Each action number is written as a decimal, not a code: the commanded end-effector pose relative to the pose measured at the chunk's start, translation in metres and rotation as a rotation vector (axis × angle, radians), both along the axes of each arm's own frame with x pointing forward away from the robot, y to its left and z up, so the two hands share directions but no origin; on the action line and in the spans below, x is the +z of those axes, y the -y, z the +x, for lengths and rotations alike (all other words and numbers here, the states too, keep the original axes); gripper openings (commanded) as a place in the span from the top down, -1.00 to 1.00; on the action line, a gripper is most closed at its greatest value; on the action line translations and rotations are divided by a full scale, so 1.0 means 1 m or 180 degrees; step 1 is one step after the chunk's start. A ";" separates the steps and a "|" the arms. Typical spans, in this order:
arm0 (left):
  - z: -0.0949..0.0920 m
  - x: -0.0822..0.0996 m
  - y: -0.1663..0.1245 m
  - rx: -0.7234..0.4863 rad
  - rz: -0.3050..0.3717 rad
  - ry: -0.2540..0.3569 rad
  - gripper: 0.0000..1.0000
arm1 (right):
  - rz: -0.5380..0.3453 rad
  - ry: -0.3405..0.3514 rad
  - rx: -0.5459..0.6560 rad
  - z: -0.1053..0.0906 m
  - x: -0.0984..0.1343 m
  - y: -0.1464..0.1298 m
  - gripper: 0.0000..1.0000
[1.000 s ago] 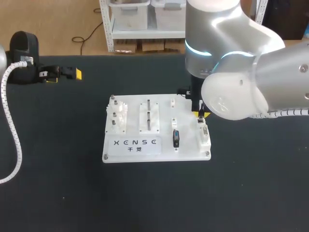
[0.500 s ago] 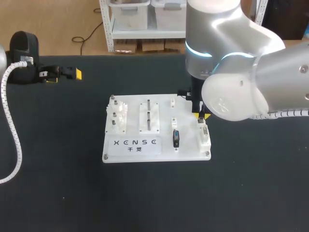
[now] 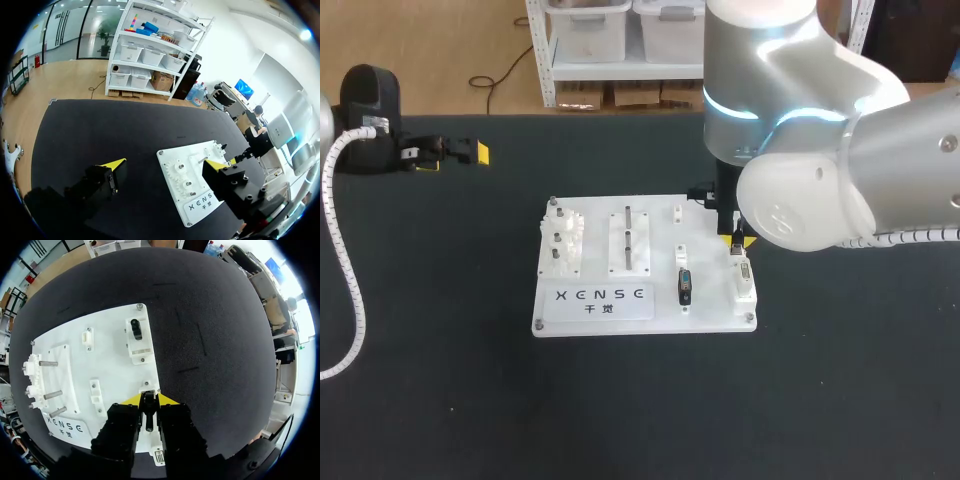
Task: Insert the USB connector, Ethernet cable, and multi-pin plug into their matching sockets one by one.
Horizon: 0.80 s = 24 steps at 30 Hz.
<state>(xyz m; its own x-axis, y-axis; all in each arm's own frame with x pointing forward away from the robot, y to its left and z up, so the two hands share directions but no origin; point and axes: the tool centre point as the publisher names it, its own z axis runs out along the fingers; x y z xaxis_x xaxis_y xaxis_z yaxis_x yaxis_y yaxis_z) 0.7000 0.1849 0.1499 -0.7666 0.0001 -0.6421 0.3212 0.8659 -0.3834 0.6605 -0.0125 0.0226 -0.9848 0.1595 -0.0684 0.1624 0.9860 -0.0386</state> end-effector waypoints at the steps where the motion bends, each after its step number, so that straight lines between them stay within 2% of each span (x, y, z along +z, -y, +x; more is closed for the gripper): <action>1: 0.000 0.000 0.000 0.0000 0.0000 0.0000 -1.00 | 0.0003 0.0011 -0.0005 -0.004 -0.005 0.002 1.00; 24: 0.000 0.000 0.000 0.0000 0.0000 0.0000 -1.00 | 0.0019 0.0018 0.0026 -0.003 -0.003 -0.004 1.00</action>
